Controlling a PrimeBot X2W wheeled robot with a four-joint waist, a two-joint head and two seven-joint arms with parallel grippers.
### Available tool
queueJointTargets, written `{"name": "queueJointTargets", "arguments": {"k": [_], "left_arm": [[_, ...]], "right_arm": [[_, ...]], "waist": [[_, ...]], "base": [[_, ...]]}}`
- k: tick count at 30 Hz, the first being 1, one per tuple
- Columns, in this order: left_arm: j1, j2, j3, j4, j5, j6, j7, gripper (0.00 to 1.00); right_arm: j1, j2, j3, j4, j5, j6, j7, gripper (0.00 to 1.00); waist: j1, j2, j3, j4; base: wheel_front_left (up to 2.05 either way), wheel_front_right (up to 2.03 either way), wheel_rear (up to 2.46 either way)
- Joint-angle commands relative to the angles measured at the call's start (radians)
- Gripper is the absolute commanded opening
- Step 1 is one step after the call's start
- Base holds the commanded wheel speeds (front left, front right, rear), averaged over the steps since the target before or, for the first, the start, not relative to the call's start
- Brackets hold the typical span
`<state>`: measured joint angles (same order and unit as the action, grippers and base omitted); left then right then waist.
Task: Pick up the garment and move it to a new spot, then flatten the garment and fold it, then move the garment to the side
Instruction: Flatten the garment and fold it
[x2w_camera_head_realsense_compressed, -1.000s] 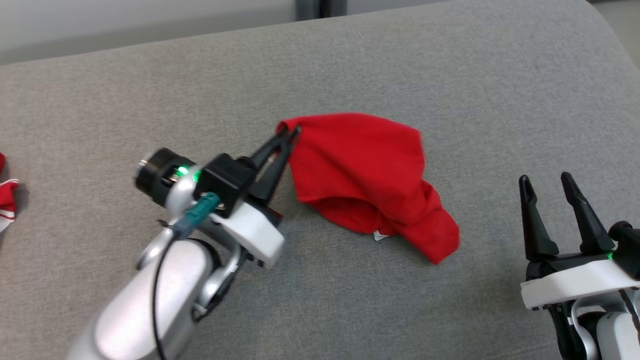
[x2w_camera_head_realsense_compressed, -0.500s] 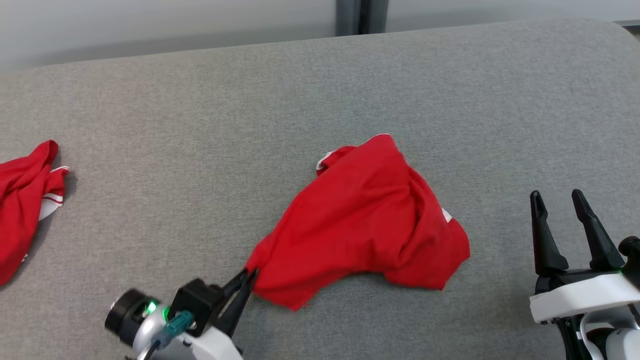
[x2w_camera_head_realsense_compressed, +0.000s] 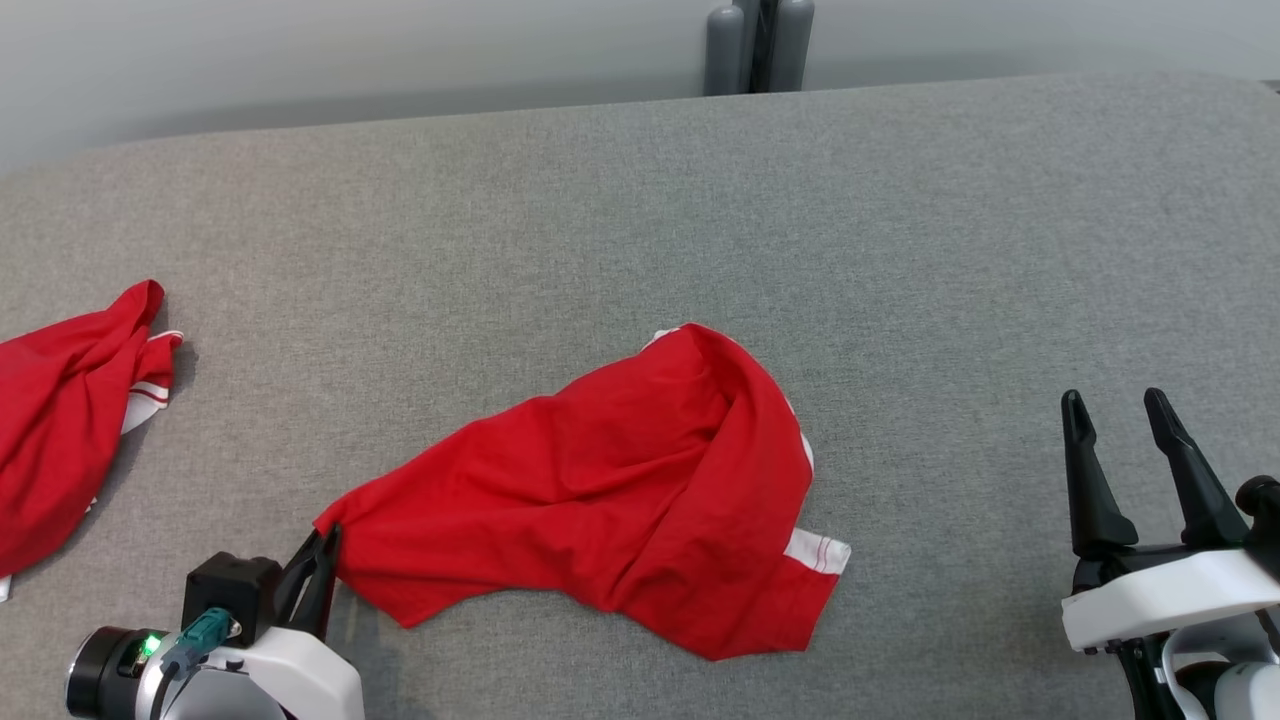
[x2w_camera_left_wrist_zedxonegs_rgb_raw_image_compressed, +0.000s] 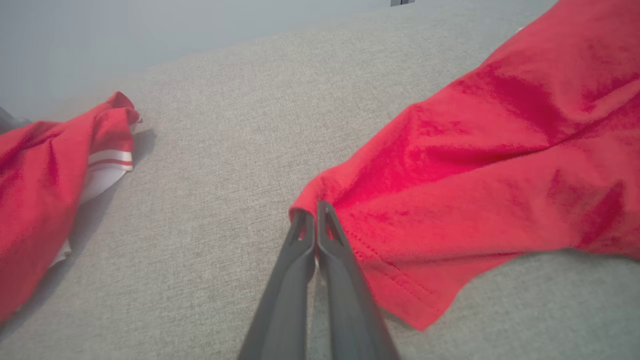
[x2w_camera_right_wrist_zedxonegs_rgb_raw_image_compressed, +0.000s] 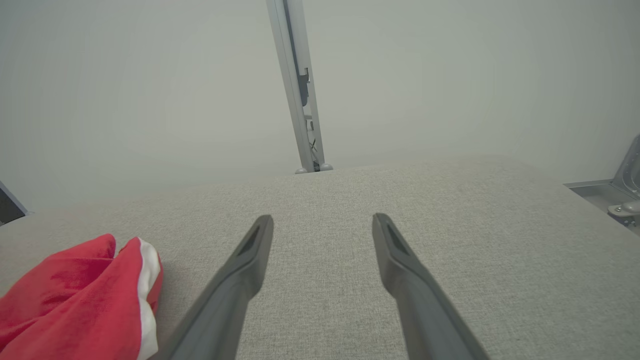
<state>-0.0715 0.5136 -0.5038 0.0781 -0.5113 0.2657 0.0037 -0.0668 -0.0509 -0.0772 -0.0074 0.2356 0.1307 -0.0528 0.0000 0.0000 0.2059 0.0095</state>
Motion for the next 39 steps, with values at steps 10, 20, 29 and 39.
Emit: {"name": "queueJointTargets", "arguments": {"k": [10, 20, 29, 39], "left_arm": [[-0.027, -0.091, 0.063, 0.007, -0.073, 0.025, -0.116, 1.0], [-0.097, -0.113, 0.122, -0.052, -0.051, 0.06, -0.216, 1.0], [-0.061, -0.096, 0.123, -0.063, -0.041, 0.087, -0.207, 1.0], [-0.062, -0.101, 0.11, -0.089, -0.046, 0.092, -0.195, 1.0]], "right_arm": [[0.015, -0.002, 0.01, -0.003, -0.018, 0.0, 0.005, 1.0], [-0.01, -0.011, 0.012, -0.015, -0.06, 0.0, 0.004, 1.0], [0.008, -0.016, 0.042, 0.008, -0.06, 0.0, 0.006, 1.0], [-0.029, -0.038, 0.041, 0.012, -0.049, 0.0, 0.009, 1.0]], "waist": [[0.0, 0.0, -0.056, -0.023], [0.0, 0.0, -0.097, -0.025], [0.0, 0.0, -0.12, -0.023], [0.0, 0.0, -0.111, 0.019]], "base": [[0.0, 0.0, 0.0], [0.0, 0.0, 0.0], [0.0, 0.0, 0.0], [0.0, 0.0, 0.0]]}}
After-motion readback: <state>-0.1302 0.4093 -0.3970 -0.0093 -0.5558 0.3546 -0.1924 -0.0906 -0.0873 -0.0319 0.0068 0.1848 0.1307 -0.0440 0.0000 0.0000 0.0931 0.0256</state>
